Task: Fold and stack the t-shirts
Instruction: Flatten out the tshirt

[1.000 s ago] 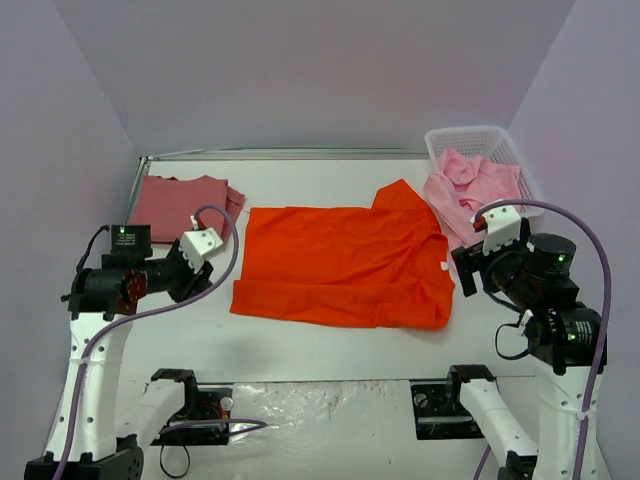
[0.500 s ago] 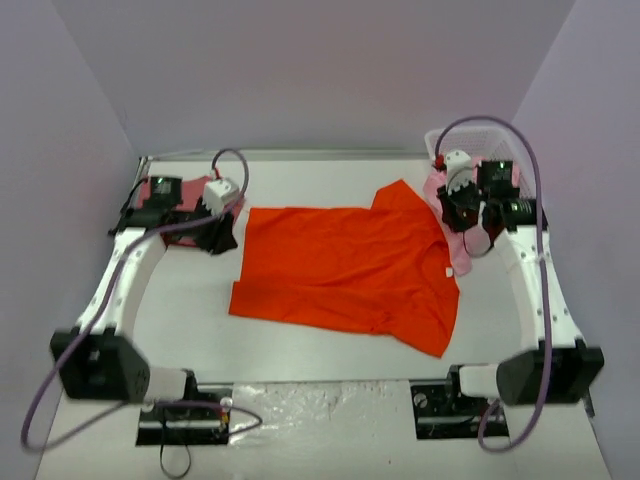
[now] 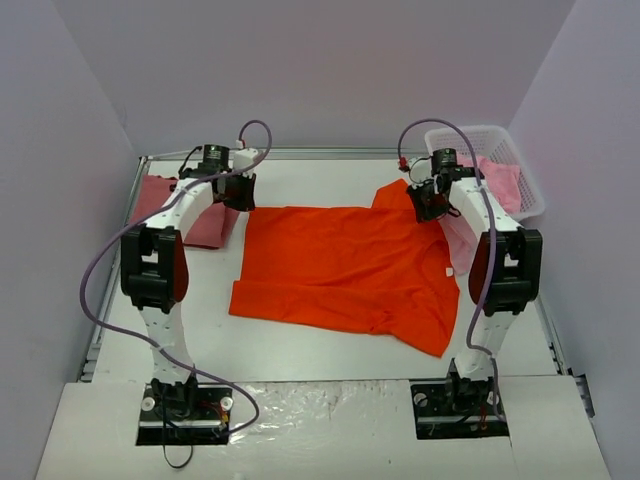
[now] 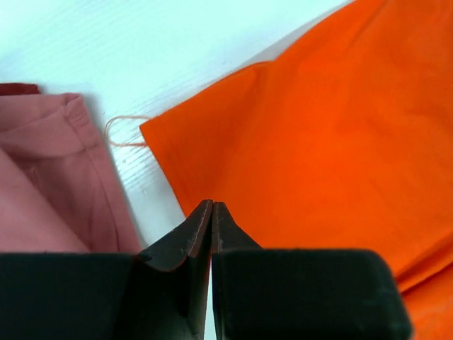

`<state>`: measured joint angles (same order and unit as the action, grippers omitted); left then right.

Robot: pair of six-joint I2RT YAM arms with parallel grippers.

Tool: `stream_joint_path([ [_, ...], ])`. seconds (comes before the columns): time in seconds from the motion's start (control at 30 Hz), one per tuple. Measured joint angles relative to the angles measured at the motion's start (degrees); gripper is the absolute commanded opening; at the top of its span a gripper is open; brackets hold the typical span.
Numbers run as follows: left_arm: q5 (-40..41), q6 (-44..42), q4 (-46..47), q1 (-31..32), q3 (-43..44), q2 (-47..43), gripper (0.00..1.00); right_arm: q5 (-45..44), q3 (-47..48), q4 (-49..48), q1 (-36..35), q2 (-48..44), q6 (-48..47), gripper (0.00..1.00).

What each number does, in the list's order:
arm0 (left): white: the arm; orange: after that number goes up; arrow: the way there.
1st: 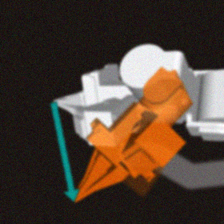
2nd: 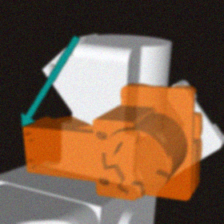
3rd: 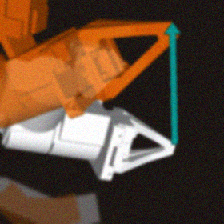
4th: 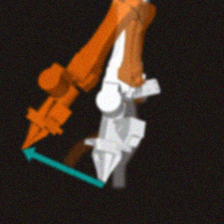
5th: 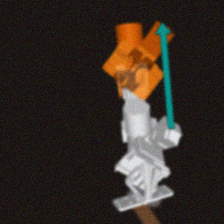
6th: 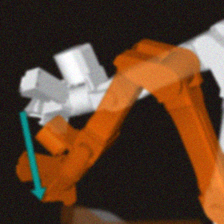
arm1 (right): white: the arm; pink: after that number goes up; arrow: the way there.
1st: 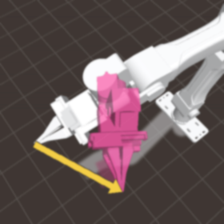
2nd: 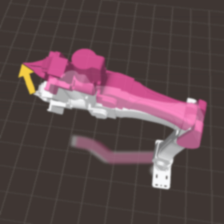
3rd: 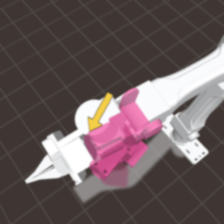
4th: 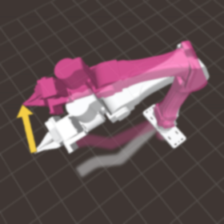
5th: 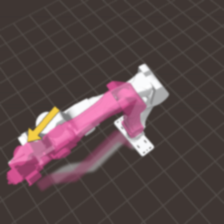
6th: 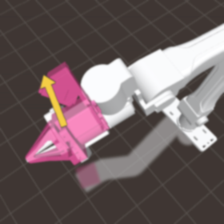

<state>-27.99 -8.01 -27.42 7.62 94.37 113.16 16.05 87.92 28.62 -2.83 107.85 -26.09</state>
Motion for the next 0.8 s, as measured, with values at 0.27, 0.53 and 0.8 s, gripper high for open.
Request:
stream_joint_path([
  [0.27,2.3,2.1,0.6,2.5,3.5,7.8,0.02,-1.4,3.5,-1.2,-2.2,9.8,0.0,0.0],
  [0.53,4.5,2.3,-1.8,3.4,8.2,15.4,0.02,-2.7,4.0,-1.4,-2.5,12.7,0.0,0.0],
  [0.8,6.9,2.8,-5.2,3.6,16.7,20.2,0.02,-3.6,6.4,-1.7,-2.5,16.6,0.0,0.0],
])
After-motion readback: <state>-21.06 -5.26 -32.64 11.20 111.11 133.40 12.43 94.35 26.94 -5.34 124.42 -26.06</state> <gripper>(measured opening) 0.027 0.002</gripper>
